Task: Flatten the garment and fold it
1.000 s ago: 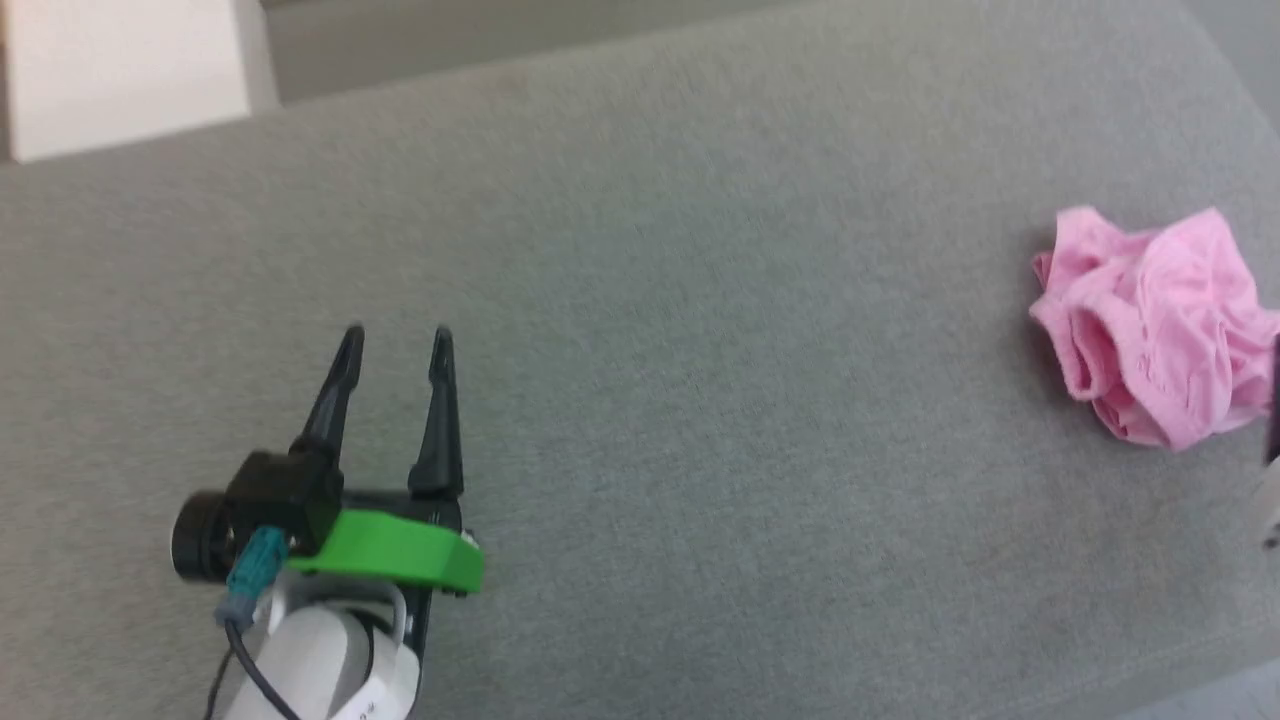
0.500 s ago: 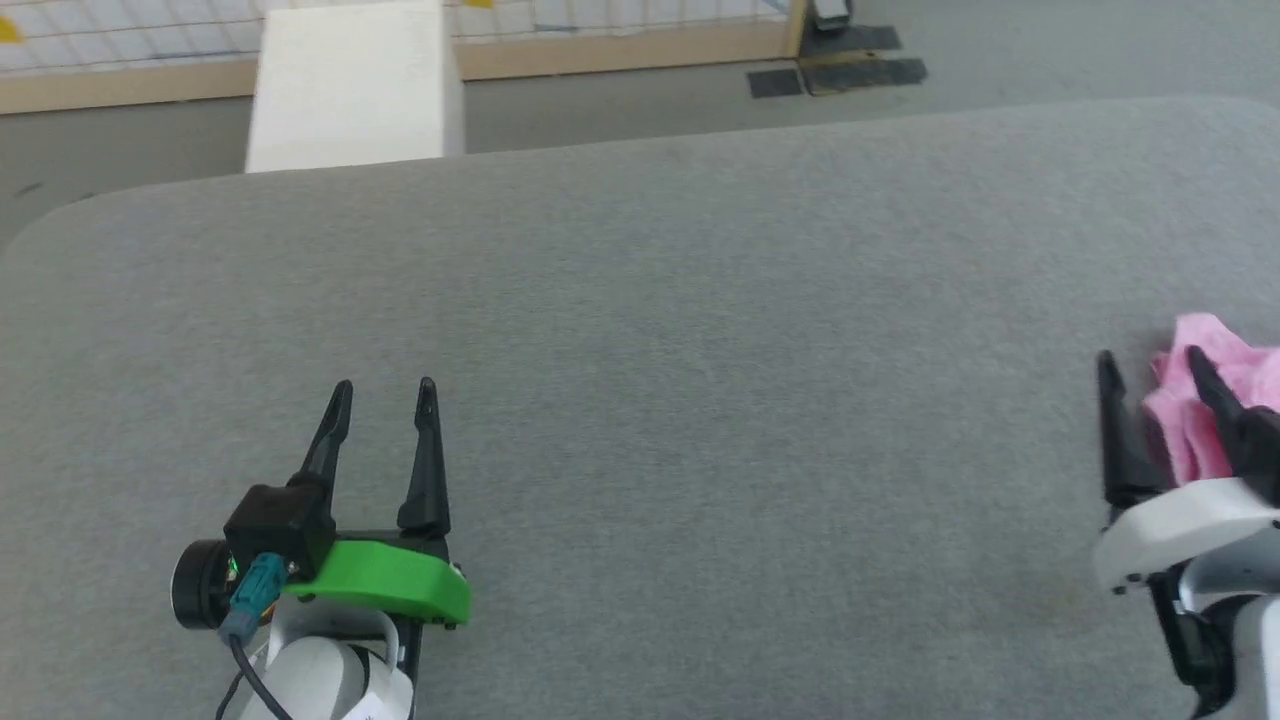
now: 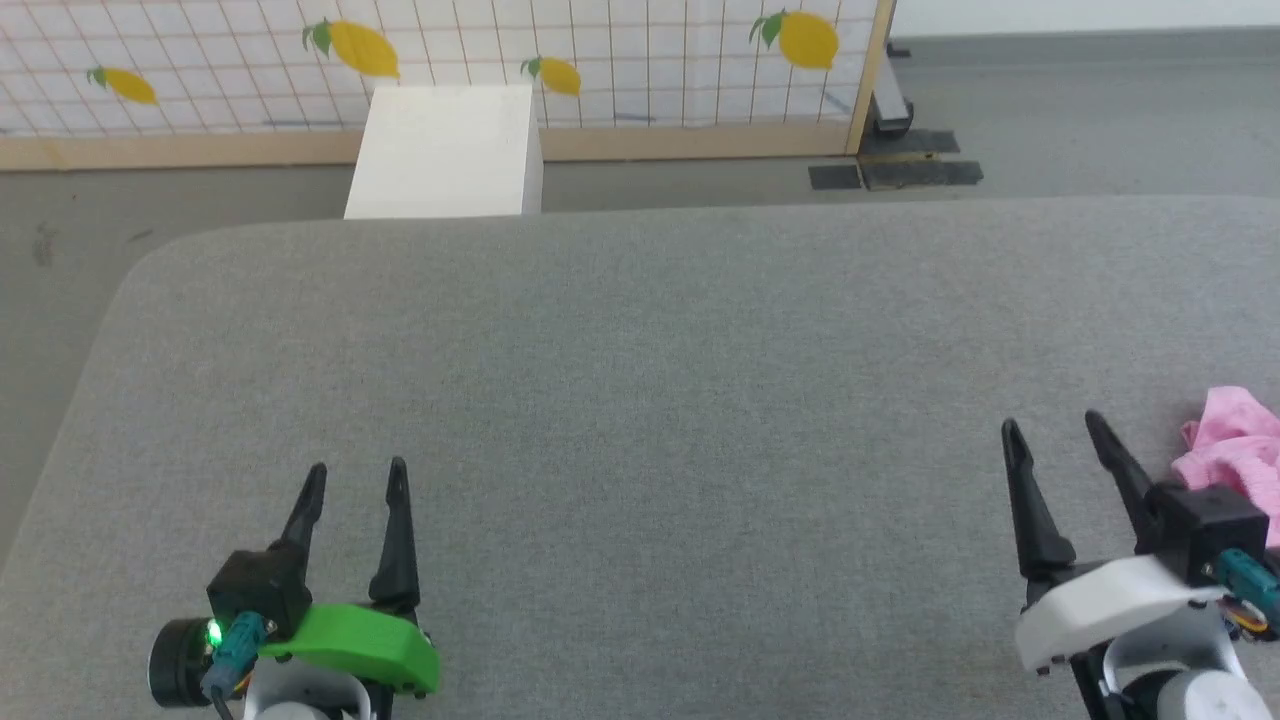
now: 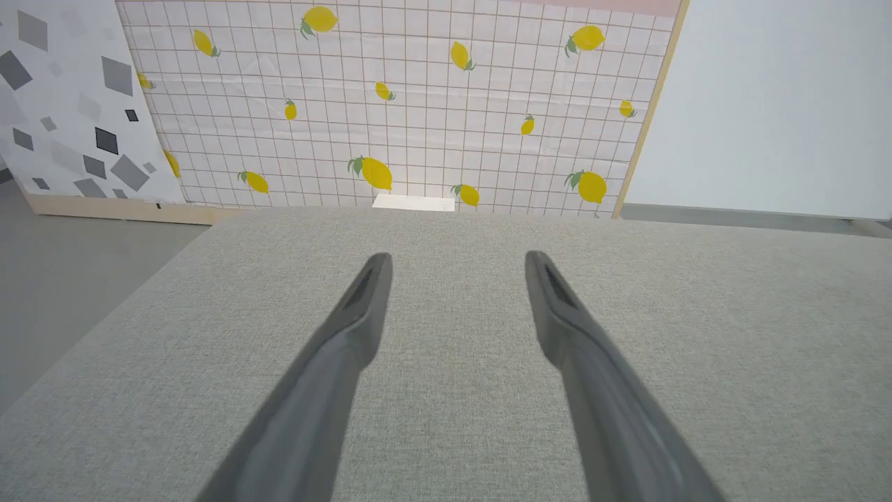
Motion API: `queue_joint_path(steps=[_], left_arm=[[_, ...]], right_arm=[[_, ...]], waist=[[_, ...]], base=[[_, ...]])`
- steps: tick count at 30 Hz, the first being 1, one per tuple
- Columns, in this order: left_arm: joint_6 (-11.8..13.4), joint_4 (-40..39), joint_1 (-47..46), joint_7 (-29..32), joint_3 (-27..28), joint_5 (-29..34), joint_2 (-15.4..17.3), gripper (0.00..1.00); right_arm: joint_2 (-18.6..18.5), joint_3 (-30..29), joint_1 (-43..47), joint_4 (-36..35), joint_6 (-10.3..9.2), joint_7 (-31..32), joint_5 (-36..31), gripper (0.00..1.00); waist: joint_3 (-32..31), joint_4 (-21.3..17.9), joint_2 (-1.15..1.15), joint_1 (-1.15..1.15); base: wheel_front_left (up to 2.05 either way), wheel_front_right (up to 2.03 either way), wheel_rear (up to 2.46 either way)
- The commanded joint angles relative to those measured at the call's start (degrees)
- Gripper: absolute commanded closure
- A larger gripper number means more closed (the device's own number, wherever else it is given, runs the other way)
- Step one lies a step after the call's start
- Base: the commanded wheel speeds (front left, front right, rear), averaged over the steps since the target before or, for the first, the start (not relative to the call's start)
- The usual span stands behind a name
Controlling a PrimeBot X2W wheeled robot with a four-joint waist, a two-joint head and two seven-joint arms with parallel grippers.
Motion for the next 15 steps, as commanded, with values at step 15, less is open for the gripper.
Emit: queue_joint_path(steps=[15], left_arm=[[-2.5,-0.2,2.5,-0.4,1.2,0.2,-0.9,0.00]], right_arm=[[0.6,2.0,3.6,-2.0,-0.10,0.7,-0.4,0.00]], waist=[[-0.7,-1.1,0.38,0.01]], base=[[0.00,0.00,0.00]])
